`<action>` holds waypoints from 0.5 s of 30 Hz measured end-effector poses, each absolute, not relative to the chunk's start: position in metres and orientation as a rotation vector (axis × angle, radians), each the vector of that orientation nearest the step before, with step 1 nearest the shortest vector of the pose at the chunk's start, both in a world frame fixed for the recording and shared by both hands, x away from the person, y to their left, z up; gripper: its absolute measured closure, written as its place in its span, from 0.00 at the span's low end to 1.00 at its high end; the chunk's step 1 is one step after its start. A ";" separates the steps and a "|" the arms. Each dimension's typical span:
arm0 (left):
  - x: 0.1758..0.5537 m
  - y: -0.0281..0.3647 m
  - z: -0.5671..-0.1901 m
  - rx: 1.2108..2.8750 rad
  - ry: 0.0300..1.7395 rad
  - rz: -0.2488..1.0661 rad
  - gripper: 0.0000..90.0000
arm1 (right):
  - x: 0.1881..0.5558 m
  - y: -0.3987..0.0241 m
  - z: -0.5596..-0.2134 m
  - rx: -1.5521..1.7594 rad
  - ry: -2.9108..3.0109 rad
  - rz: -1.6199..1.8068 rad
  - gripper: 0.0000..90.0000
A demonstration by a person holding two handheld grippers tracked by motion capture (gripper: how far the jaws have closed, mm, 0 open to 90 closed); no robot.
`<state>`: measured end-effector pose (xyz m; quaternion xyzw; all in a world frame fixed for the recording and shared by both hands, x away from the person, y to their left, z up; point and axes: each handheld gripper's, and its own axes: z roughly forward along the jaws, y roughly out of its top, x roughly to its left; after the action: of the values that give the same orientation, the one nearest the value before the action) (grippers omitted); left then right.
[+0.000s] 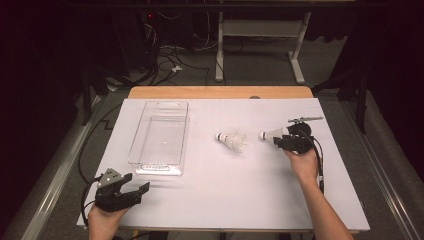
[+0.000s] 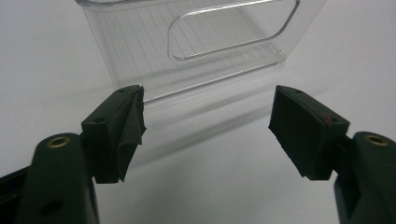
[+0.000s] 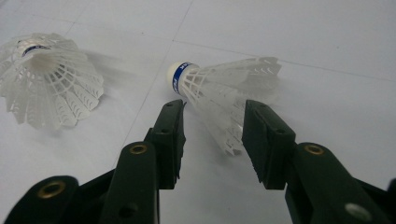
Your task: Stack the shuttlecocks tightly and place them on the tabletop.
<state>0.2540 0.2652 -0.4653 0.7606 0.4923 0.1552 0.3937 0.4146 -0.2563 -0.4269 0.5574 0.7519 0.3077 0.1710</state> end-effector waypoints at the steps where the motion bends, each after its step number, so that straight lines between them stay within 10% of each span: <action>1: 0.254 0.265 -0.465 1.930 1.249 0.393 0.30 | 0.416 -0.256 -0.428 1.585 2.136 0.873 0.67; 15: 0.254 0.265 -0.465 1.932 1.250 0.394 0.30 | 0.423 -0.253 -0.435 1.612 2.149 0.857 0.73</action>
<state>0.2541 0.2651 -0.4653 0.7611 0.4924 0.1552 0.3927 0.4234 -0.2531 -0.4351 0.5643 0.7523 0.3001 0.1602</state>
